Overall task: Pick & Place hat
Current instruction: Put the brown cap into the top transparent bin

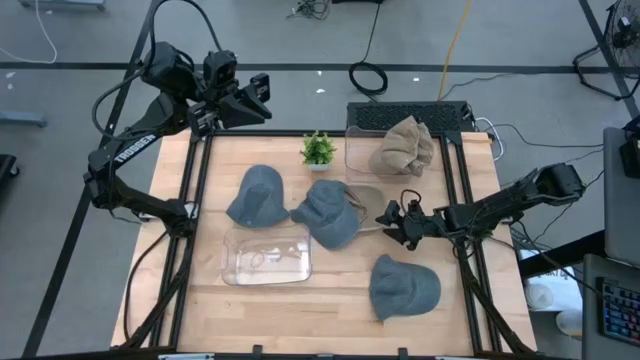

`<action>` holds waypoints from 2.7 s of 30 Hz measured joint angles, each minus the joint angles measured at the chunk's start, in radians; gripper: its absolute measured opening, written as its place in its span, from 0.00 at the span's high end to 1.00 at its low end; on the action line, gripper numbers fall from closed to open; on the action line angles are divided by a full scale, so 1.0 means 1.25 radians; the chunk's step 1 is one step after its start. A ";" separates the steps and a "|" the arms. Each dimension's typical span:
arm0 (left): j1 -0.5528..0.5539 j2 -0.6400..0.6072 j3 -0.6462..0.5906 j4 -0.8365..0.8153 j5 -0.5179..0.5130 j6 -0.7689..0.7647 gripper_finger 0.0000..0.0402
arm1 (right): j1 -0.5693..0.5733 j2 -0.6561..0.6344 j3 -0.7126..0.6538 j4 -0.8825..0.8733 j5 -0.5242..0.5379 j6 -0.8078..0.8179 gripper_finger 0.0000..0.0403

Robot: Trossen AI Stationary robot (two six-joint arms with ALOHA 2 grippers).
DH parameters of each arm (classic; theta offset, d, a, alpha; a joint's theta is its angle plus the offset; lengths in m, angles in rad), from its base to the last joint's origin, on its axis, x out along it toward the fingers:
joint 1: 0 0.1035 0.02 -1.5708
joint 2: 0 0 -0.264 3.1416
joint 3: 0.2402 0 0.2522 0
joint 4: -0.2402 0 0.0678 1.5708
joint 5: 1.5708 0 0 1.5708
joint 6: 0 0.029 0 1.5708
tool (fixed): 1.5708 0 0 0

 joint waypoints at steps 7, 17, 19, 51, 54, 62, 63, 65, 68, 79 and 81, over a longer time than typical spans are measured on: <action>0.000 0.000 0.000 0.000 0.001 -0.004 0.79 | -0.024 0.073 0.000 0.056 -0.023 -0.011 0.39; 0.000 0.000 0.000 0.000 0.001 -0.008 0.79 | -0.022 0.093 0.000 0.093 -0.026 -0.020 0.80; 0.000 0.000 0.000 0.000 0.001 -0.008 0.79 | -0.020 0.092 0.000 0.097 -0.023 -0.032 0.91; 0.000 0.000 0.000 0.000 0.022 -0.018 0.79 | 0.062 -0.291 0.083 -0.343 0.166 -0.240 1.00; 0.000 0.000 0.000 0.000 0.020 -0.018 0.79 | 0.062 -0.298 0.136 -0.428 0.146 -0.316 1.00; 0.000 0.000 0.000 0.000 0.013 -0.018 0.79 | 0.062 -0.298 0.276 -0.674 0.201 -0.517 1.00; 0.000 0.000 0.000 0.000 0.013 -0.019 0.79 | 0.062 -0.298 0.288 -0.685 0.215 -0.546 1.00; 0.000 0.000 0.000 0.000 0.013 -0.026 0.79 | 0.061 -0.298 0.313 -0.685 0.243 -0.598 1.00; 0.000 0.000 0.000 0.000 0.013 -0.044 0.79 | 0.061 -0.298 0.351 -0.679 0.274 -0.683 1.00; 0.000 0.000 0.000 0.000 0.013 -0.225 0.79 | 0.052 -0.297 0.556 -0.631 0.413 -1.131 1.00; 0.000 0.000 0.000 0.000 0.013 -0.240 0.79 | 0.040 -0.294 0.592 -0.605 0.417 -1.208 1.00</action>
